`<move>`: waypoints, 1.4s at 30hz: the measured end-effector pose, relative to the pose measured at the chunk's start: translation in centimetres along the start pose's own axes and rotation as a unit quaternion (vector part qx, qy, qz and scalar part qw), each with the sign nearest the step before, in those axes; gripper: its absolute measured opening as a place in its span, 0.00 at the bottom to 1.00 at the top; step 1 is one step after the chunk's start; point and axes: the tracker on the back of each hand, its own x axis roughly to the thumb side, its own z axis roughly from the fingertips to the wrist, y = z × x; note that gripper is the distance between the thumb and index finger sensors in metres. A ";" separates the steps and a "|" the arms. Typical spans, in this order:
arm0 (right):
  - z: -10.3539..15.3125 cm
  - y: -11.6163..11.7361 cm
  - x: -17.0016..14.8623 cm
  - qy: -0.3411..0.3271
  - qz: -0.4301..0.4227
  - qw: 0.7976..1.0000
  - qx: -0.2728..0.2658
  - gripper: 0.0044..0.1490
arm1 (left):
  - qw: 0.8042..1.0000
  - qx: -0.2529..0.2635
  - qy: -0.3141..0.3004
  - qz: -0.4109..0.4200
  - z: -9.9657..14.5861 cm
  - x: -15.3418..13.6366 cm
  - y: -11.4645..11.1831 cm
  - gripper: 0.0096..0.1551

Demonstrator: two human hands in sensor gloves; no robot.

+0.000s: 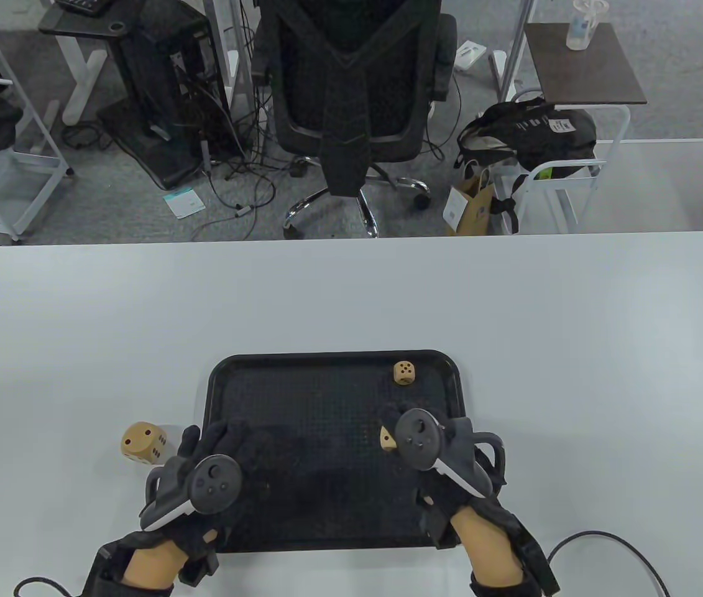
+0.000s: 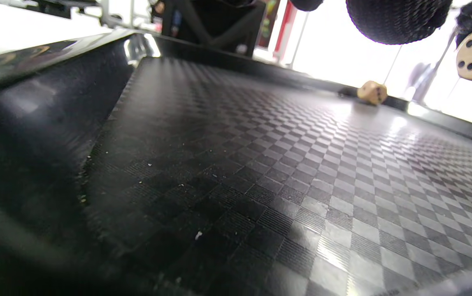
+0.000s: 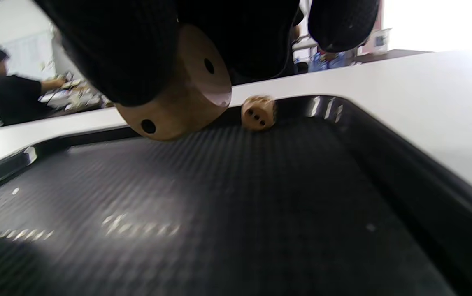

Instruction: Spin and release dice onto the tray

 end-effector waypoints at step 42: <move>2.3 -2.1 -2.3 0.137 -0.060 0.979 -0.140 0.52 | 1.000 0.012 -0.003 0.015 0.2 -0.6 0.4 0.44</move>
